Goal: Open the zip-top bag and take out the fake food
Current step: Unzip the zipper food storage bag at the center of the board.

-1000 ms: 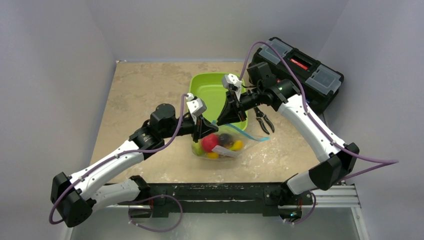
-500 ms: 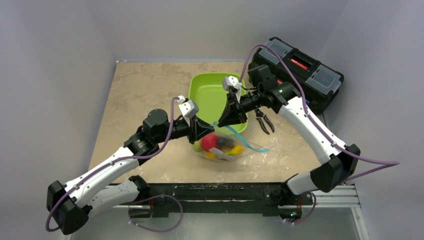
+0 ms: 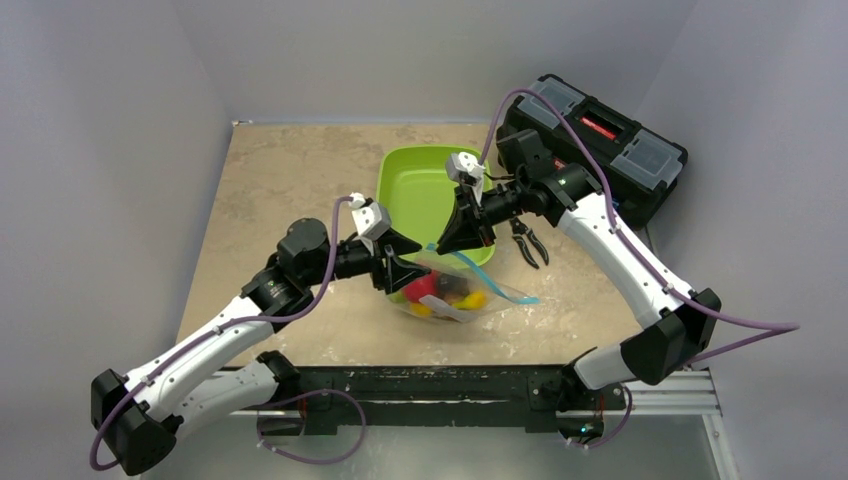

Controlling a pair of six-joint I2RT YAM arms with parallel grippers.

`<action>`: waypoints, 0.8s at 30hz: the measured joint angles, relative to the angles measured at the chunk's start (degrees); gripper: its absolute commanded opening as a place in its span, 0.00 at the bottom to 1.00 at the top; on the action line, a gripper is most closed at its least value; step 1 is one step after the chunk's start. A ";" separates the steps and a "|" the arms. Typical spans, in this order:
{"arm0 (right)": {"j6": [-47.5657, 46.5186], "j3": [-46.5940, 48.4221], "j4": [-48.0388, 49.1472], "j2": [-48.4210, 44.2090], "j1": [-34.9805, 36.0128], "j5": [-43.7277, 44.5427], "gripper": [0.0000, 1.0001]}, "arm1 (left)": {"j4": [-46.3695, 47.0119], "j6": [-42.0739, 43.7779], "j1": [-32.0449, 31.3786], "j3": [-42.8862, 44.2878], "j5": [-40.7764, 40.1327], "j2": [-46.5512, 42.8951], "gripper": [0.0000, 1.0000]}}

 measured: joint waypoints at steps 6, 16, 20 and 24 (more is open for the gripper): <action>-0.20 0.00 -0.02 0.00 0.00 0.00 0.00 | 1.81 0.35 0.00 1.27 0.31 2.10 0.34; -0.46 -0.11 -0.42 -0.11 0.00 -0.02 0.00 | 5.07 -0.57 0.00 1.49 0.35 2.25 0.12; -0.66 -0.11 -0.50 -0.11 0.00 0.00 0.00 | 5.31 -0.63 0.00 1.49 0.52 2.27 0.11; -0.72 -0.11 -0.79 -0.11 -0.02 -0.02 0.00 | 5.53 -0.70 0.00 1.51 0.81 2.62 0.10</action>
